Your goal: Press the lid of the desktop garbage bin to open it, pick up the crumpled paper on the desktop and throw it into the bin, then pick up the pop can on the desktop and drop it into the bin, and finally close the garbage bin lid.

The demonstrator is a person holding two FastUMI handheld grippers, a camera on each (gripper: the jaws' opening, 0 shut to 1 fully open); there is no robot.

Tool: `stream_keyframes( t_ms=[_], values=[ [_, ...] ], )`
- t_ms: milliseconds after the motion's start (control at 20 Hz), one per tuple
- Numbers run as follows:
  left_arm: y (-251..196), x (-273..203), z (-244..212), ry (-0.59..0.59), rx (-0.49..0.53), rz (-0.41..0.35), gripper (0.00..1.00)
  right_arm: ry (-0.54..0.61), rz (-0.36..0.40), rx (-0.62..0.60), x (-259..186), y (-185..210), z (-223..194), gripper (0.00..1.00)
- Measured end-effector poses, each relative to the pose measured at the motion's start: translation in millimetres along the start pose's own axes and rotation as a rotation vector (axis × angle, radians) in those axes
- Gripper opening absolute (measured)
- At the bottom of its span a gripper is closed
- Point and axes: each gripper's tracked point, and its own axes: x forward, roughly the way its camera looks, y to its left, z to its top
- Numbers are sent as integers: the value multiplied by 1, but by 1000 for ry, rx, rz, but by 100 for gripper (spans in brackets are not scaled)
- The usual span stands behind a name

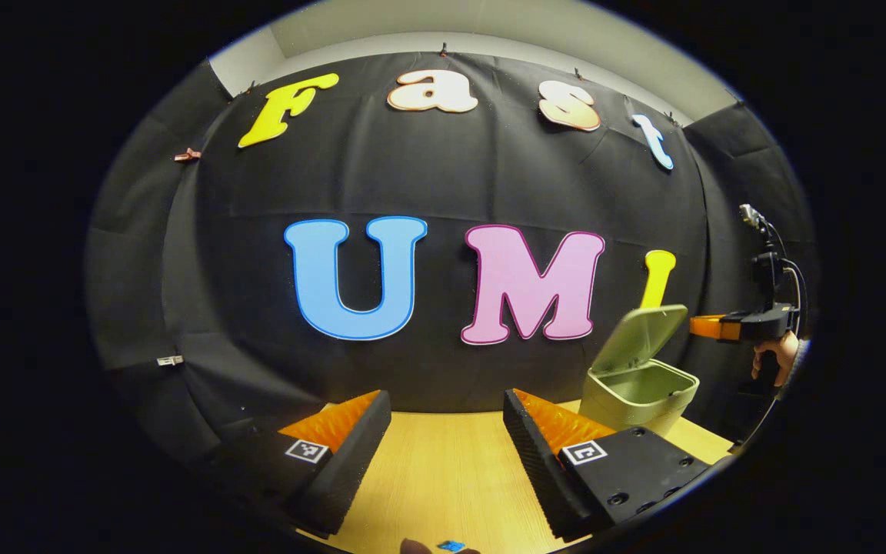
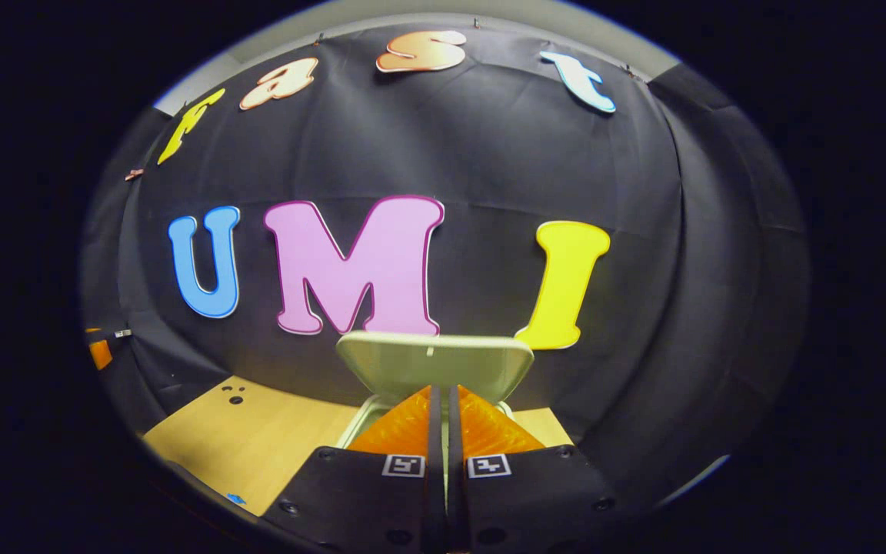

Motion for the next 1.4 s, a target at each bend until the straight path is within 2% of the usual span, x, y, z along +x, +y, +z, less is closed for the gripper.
stream_keyframes(
  t_ms=[100, 150, 200, 300, 350, 500, 550, 600, 800, 950, 1250, 1300, 1350, 1400],
  values=[
    [-1, -3, -1, 6, 2, -1, 94, -41, -12, -3, -5, -1, 9, 12],
    [-1, -5, -4, 8, 5, -6, 94, -64, -20, -24, -17, -2, 14, 29],
    [-2, -7, -7, 13, 2, -16, 95, -65, -17, -38, -23, 1, 11, 33],
    [-4, -10, -28, 53, -4, -39, 94, -61, 1, -58, -34, 13, 4, 66],
    [-3, -12, -40, 72, 1, -40, 95, -68, 10, -61, -43, 17, 4, 72],
    [-3, -16, -79, 141, 33, -62, 95, -88, 27, -65, -62, 32, 2, 75],
    [-6, -20, -102, 181, 47, -88, 95, -94, 30, -78, -72, 37, 1, 84],
    [-8, -21, -128, 224, 60, -106, 96, -101, 35, -88, -78, 42, 2, 86],
    [-14, -28, -196, 327, 91, -141, 95, -97, 50, -99, -101, 52, 0, 87],
    [-23, -29, -258, 417, 147, -172, 94, -77, 61, -160, -116, 44, -2, 89],
    [-17, -25, -354, 597, 116, -114, 85, -60, 55, -155, -138, 26, -3, 89],
    [-17, -25, -364, 620, 114, -112, 91, -55, 50, -152, -139, 23, -3, 88],
    [-17, -25, -373, 644, 111, -110, 81, -51, 45, -149, -142, 20, -5, 88],
    [-17, -25, -384, 670, 107, -106, 80, -46, 41, -150, -143, 17, -5, 89]
  ],
)
